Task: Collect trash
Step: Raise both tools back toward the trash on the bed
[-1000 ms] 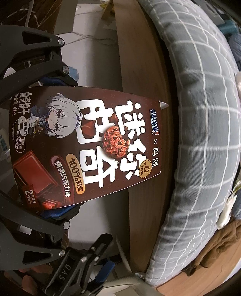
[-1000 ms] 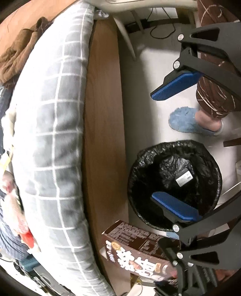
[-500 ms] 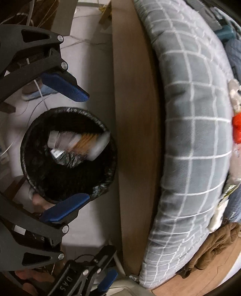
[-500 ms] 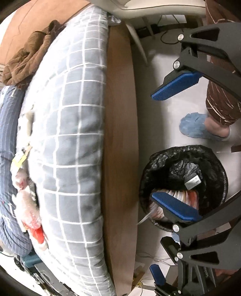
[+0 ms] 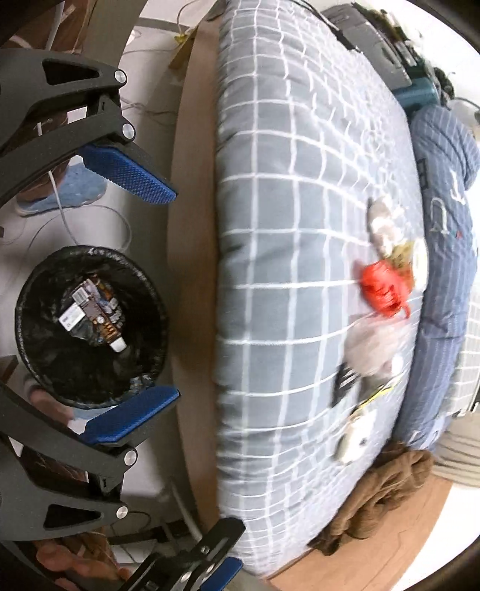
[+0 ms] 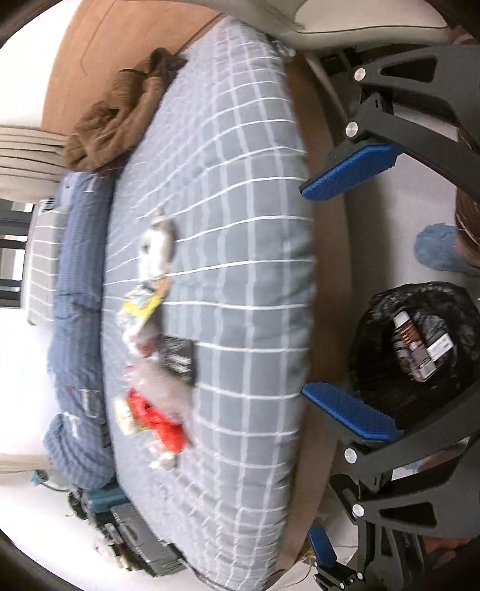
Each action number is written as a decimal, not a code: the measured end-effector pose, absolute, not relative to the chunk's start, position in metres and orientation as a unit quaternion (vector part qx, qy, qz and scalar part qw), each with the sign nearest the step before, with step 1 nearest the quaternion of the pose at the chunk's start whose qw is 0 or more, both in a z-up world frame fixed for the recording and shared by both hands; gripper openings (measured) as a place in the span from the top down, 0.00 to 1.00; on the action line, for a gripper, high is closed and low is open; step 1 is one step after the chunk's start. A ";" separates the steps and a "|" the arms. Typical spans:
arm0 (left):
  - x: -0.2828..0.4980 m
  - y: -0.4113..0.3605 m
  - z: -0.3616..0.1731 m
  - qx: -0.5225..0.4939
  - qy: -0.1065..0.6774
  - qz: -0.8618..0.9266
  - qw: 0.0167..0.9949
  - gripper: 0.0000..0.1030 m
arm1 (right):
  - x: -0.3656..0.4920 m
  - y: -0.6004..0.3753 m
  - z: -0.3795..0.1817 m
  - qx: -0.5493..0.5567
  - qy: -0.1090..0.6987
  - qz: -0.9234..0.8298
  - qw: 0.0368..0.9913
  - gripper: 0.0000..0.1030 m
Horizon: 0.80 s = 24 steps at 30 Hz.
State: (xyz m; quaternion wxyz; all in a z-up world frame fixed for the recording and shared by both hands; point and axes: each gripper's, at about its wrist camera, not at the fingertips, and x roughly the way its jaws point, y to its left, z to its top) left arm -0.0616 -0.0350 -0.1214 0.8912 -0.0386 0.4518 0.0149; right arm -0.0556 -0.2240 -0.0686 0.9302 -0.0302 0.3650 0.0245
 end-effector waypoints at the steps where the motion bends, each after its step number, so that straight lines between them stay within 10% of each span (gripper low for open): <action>1: -0.059 -0.029 -0.118 -0.044 0.450 0.017 0.892 0.06 | -0.054 -0.222 -0.064 -0.030 0.360 0.027 0.932 0.08; 24: 0.058 0.012 -0.057 -0.027 0.396 0.053 0.916 0.06 | 0.045 -0.204 -0.040 -0.049 0.346 0.045 0.936 0.10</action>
